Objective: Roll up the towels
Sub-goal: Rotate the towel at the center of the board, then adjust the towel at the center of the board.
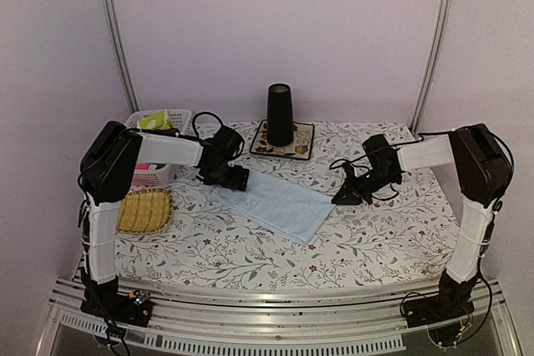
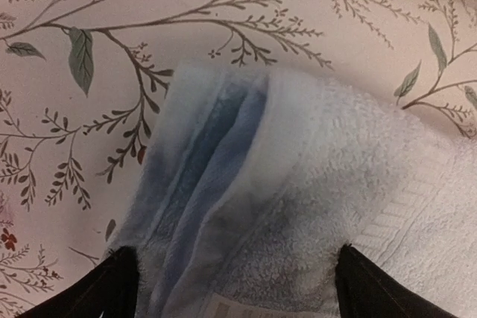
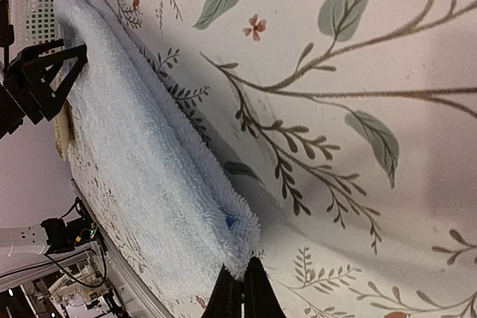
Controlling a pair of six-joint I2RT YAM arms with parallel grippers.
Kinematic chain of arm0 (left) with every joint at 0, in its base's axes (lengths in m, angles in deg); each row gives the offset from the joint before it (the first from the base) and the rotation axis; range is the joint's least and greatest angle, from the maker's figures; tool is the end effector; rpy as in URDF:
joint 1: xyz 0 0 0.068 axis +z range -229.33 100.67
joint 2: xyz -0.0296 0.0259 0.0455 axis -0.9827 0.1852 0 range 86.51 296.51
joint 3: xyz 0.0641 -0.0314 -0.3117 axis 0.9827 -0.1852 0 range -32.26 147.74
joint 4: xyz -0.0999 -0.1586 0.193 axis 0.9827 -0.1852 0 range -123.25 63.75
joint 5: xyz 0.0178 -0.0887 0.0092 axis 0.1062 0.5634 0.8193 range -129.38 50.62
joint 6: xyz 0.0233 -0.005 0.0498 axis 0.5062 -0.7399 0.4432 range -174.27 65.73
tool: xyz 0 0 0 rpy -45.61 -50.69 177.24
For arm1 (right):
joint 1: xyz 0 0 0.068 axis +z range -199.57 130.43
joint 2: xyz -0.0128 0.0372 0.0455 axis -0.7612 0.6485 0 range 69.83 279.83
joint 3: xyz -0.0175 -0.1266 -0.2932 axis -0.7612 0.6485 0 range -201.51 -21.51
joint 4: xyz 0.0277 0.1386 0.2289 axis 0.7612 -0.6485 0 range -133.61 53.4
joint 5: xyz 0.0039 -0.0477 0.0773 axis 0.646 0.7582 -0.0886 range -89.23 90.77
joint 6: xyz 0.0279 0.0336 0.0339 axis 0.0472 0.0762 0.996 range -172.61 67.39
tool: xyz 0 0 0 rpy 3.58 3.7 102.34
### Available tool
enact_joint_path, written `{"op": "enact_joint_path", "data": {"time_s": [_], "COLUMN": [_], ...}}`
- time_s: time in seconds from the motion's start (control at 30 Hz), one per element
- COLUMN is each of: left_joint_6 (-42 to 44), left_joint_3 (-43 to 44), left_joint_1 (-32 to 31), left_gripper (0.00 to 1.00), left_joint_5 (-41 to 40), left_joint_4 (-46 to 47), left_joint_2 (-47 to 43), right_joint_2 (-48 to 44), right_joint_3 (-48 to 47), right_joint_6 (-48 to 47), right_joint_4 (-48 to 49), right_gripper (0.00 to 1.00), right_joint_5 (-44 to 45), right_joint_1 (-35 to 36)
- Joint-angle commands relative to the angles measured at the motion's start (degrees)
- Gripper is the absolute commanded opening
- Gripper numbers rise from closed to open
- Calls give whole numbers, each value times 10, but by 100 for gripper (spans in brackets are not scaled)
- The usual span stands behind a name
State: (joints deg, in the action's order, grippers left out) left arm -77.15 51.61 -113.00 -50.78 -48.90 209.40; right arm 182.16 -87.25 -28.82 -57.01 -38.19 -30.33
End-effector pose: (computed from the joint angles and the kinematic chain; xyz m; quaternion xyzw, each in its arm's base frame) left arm 0.4007 -0.2581 0.1655 0.0666 0.9628 -0.0305 0.2601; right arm 0.3666 0.1530 0.1648 -0.0297 0.9258 0.3729 0.0549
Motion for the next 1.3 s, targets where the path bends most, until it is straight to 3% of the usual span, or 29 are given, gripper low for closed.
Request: {"op": "enact_joint_path", "data": {"time_s": [0.0, 0.3, 0.5, 0.63, 0.67, 0.73, 0.87, 0.97, 1.27], "left_joint_6": [35, 52, 61, -14, -39, -100, -175, -187, -185], "left_joint_3": [34, -38, -147, -165, -165, -166, -161, -149, -107], "left_joint_1": [9, -4, -76, -95, -99, -108, -117, -120, -111], "left_gripper": [96, 97, 97, 97, 97, 97, 97, 96, 94], "left_joint_5": [-8, 21, 20, 22, 22, 23, 40, 45, 72], "left_joint_4": [-49, -28, -20, -53, -57, -60, -54, -27, 2], "left_joint_2": [24, -149, -252, -266, -266, -259, -229, -196, -109], "right_joint_2": [-93, -165, -205, -260, -277, -310, -364, -382, -395], "right_joint_3": [71, 189, 243, 264, 270, 265, 195, 145, 37], "right_joint_6": [87, 241, 319, 343, 340, 314, 211, 147, 71], "right_joint_4": [27, 128, 106, 62, 60, 23, -80, -132, -182], "right_gripper": [2, 2, 2, 3, 7, 38, 67, 77, 84], "right_joint_5": [76, 133, 191, 230, 229, 236, 313, 336, 392], "right_joint_1": [24, 135, 188, 252, 259, 262, 258, 250, 240]}}
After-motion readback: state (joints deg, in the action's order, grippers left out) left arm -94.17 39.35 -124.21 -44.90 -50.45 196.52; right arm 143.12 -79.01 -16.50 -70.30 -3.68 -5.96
